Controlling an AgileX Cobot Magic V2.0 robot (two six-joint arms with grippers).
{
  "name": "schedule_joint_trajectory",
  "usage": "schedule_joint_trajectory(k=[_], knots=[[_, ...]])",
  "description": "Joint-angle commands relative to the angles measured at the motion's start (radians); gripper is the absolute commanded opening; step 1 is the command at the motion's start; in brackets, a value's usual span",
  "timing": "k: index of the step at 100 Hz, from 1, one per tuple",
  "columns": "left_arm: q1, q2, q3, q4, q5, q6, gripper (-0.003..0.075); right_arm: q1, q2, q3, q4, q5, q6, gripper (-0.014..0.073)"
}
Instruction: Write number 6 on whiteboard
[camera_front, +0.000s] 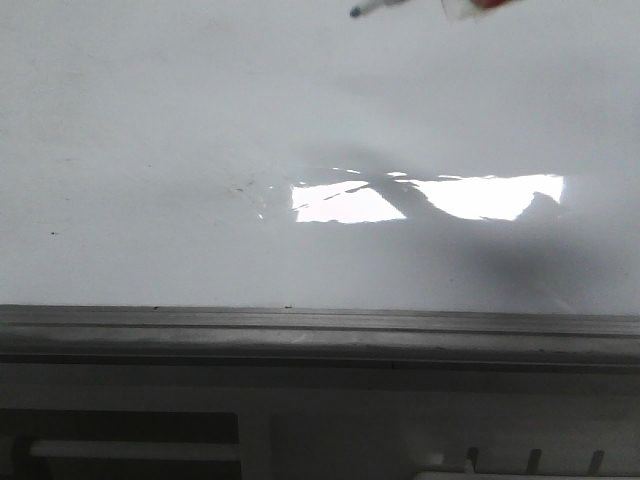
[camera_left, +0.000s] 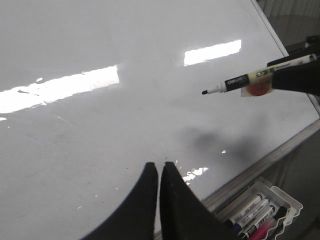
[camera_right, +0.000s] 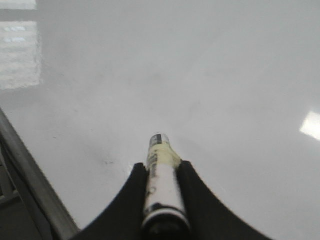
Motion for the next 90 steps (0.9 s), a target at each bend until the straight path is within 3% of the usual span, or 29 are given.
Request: schedule_joint_trajectory(k=[1, 52, 90], knots=[[0.004, 0.007, -0.027, -0.034, -0.073, -0.012, -0.0019, -0.032, 0.041, -0.045, 0.007, -0.106, -0.011, -0.0053], [0.004, 0.007, -0.027, -0.040, -0.073, -0.012, -0.0019, -0.075, 0.161, -0.050, 0.053, -0.233, -0.030, -0.0053], [0.004, 0.007, -0.027, -0.040, -0.073, -0.012, -0.0019, -0.132, 0.167, -0.060, 0.068, -0.112, -0.030, -0.0053]])
